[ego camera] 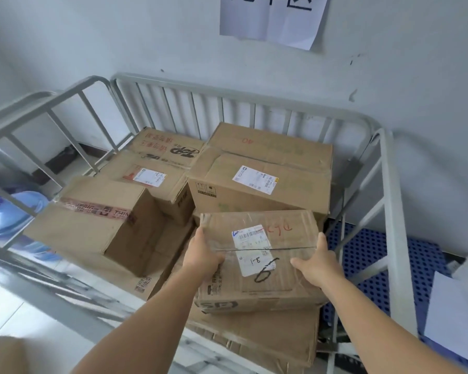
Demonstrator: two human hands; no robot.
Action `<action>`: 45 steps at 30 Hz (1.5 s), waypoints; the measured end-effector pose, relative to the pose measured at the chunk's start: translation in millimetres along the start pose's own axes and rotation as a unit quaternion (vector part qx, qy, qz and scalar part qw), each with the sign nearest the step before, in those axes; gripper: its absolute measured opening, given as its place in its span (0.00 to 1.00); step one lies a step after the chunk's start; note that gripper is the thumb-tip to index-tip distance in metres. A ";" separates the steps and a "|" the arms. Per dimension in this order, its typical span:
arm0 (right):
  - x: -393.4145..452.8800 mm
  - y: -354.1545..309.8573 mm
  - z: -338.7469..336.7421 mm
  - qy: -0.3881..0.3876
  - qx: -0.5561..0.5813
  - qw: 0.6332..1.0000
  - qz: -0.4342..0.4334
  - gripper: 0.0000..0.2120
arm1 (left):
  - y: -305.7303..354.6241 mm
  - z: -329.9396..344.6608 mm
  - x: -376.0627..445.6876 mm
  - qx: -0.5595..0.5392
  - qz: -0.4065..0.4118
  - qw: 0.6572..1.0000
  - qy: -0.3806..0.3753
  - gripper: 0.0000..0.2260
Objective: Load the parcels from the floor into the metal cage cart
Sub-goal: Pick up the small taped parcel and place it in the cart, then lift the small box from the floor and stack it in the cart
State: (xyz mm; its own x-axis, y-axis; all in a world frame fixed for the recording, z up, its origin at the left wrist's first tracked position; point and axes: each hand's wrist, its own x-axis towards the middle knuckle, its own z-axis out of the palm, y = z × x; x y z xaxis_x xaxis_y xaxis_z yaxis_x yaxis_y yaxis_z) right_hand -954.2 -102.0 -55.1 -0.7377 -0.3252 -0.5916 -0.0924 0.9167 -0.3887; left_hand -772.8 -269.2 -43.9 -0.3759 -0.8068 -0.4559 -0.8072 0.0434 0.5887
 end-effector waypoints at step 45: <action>-623.1 -91.4 418.7 -0.135 -0.385 0.569 -0.714 0.39 | -526.0 -223.3 -566.4 0.020 -0.322 0.888 0.327 0.31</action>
State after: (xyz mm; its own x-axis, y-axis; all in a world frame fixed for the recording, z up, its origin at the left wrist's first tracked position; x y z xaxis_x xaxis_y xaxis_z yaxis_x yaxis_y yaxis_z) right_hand -206.1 -80.3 53.3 0.5780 -0.7938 -0.1889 -0.8104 -0.5315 -0.2464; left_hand -33.7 33.2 53.7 0.5037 -0.8411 -0.1972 -0.7796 -0.5409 0.3157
